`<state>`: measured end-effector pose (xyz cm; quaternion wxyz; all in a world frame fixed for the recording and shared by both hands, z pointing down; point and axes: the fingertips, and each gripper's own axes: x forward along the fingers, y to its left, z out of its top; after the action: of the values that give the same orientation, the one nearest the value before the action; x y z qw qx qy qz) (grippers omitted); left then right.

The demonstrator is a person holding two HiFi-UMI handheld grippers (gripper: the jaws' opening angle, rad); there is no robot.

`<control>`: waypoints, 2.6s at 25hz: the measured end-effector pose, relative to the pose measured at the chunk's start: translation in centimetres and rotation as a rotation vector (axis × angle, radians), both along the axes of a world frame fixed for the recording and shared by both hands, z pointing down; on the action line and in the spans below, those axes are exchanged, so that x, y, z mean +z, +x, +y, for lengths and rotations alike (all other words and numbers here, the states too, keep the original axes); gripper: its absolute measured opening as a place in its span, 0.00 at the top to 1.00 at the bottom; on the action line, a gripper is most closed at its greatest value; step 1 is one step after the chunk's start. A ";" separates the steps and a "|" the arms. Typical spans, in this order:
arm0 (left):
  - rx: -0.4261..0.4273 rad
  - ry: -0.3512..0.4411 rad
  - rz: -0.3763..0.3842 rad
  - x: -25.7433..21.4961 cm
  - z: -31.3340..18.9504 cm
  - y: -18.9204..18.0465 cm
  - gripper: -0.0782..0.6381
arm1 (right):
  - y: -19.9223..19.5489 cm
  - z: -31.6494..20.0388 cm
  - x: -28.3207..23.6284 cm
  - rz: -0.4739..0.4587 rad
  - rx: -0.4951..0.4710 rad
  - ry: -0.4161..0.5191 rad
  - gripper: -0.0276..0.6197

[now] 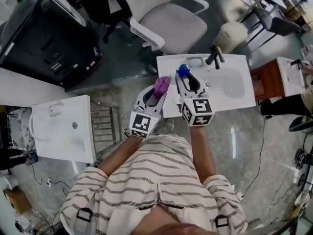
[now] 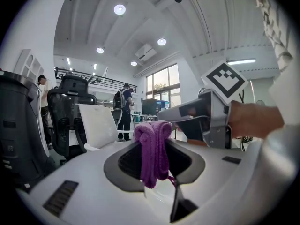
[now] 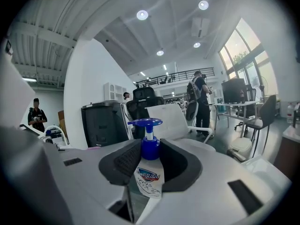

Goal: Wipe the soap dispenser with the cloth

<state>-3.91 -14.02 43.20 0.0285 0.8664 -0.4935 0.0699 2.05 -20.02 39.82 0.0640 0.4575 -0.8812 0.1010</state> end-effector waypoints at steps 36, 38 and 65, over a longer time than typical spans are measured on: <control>0.224 0.062 -0.026 -1.0 3.2 4.6 0.73 | -0.4 4.0 -2.0 0.026 0.025 0.031 0.75; 0.240 0.064 -0.030 -0.9 3.3 5.1 0.73 | -0.3 4.2 -2.0 0.029 0.028 0.034 0.75; 0.369 0.029 -0.079 1.9 3.3 9.9 0.73 | 1.6 6.1 -2.4 0.073 0.091 0.054 0.75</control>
<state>5.95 -10.72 45.12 -0.0167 0.9392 -0.3279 0.1010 3.64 -13.90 37.37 0.0793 0.5020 -0.8589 0.0633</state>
